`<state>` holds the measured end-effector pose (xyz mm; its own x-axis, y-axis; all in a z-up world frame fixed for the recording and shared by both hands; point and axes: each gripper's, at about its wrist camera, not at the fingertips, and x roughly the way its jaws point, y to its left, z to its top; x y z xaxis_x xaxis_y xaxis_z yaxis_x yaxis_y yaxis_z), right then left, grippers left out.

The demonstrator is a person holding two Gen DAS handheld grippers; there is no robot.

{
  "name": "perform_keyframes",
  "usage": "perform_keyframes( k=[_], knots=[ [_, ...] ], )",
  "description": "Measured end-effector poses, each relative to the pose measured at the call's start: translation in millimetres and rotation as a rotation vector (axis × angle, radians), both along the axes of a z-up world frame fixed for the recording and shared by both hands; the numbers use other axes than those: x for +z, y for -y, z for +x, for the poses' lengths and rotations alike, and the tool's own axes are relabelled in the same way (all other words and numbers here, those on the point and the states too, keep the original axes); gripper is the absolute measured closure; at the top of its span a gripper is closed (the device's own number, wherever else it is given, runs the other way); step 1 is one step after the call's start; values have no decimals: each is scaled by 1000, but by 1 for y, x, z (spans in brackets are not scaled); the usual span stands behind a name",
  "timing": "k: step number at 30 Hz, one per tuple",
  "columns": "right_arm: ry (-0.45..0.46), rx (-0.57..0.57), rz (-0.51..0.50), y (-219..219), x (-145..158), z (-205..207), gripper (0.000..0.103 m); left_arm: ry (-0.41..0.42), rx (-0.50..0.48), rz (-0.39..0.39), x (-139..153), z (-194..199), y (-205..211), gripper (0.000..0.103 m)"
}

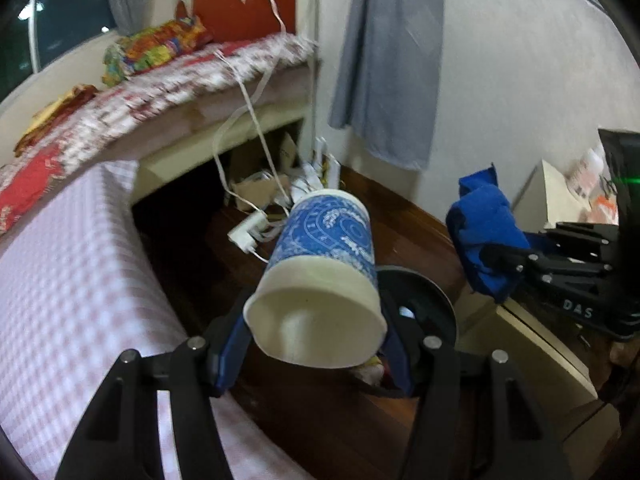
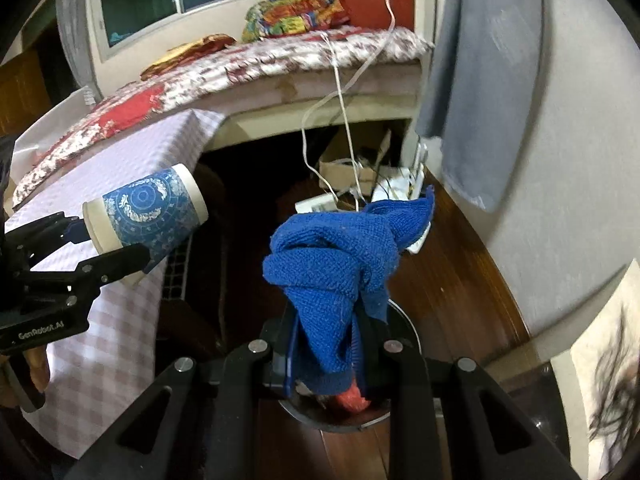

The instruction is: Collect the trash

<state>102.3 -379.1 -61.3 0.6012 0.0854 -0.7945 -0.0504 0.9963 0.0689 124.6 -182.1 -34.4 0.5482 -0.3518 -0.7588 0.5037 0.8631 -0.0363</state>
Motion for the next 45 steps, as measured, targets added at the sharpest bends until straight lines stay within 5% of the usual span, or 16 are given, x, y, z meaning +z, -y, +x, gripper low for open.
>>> perform_keyframes(
  k=[20, 25, 28, 30, 32, 38, 41, 45],
  knots=[
    [-218, 15, 16, 35, -115, 5, 79, -355, -58, 57, -105, 27, 74, 42],
    [-260, 61, 0, 31, -136, 10, 79, -418, -57, 69, -123, 33, 84, 36],
    [-326, 135, -19, 23, -157, 17, 73, -444, -55, 81, -132, 34, 87, 20],
    [-355, 139, -62, 23, -169, 18, 40, -458, -39, 87, -139, 34, 85, 11],
    [-316, 104, -55, 31, -163, 13, 27, -458, -15, 84, -138, 33, 77, 11],
    [-255, -35, -6, 46, -117, -13, 19, -315, 46, 86, -96, 15, 54, 11],
    [-197, -93, 1, 36, -80, -26, 0, -217, 74, 71, -59, -6, 38, 11],
    [-110, -162, 25, 18, -31, -42, 0, -96, 142, 39, -12, -28, 6, 5]
  ],
)
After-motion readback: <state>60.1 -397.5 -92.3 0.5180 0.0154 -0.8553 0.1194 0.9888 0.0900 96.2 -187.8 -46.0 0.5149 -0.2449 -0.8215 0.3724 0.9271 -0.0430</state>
